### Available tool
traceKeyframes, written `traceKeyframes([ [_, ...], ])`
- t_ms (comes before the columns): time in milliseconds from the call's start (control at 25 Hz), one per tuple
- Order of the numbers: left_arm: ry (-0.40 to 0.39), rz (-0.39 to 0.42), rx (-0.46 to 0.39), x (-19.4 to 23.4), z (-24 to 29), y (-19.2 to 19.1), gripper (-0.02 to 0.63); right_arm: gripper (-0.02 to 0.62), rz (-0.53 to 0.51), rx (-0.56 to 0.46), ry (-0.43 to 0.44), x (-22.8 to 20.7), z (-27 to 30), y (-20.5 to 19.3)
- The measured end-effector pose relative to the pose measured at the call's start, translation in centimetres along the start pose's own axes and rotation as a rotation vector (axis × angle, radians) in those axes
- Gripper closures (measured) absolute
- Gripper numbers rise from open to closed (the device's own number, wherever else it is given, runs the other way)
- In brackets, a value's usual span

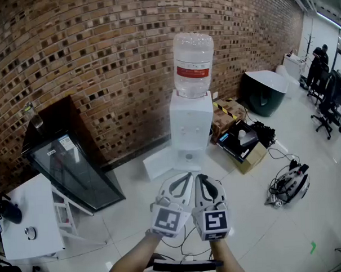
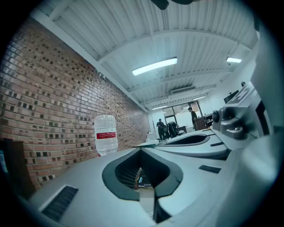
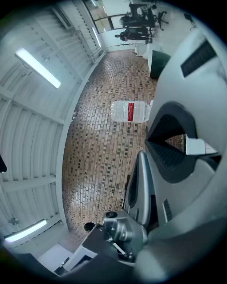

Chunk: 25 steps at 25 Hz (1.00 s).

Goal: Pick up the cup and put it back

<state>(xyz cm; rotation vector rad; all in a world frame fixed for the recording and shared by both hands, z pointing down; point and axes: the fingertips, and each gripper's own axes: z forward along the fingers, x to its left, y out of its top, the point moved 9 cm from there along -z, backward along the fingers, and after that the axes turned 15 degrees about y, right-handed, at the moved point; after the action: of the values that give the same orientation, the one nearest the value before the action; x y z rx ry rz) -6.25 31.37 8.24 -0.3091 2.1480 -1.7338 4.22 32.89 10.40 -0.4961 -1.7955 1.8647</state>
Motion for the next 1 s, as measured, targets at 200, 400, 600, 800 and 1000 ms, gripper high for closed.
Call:
traceKeyframes([
  [200, 0.047, -0.014, -0.021, -0.7, 1.4, 0.0, 0.606, 0.591, 0.033, -0.043, 0.004, -2.1, -0.1, 0.6],
  [400, 0.064, -0.019, -0.015, -0.4, 3.2, -0.9, 0.606, 0.591, 0.013, -0.028, 0.014, -3.8, 1.2, 0.2],
  [600, 0.054, -0.026, -0.015, 1.2, 6.7, -2.3, 0.606, 0.591, -0.004, -0.014, 0.007, -6.2, 4.2, -0.5],
  [800, 0.03, -0.036, -0.017, 4.7, 12.2, -4.6, 0.606, 0.591, -0.028, 0.01, -0.005, -9.0, 10.1, -1.0],
  [1000, 0.006, -0.046, -0.013, 9.4, 18.4, -6.0, 0.606, 0.578, 0.005, 0.013, -0.045, -11.9, 17.2, -0.3],
])
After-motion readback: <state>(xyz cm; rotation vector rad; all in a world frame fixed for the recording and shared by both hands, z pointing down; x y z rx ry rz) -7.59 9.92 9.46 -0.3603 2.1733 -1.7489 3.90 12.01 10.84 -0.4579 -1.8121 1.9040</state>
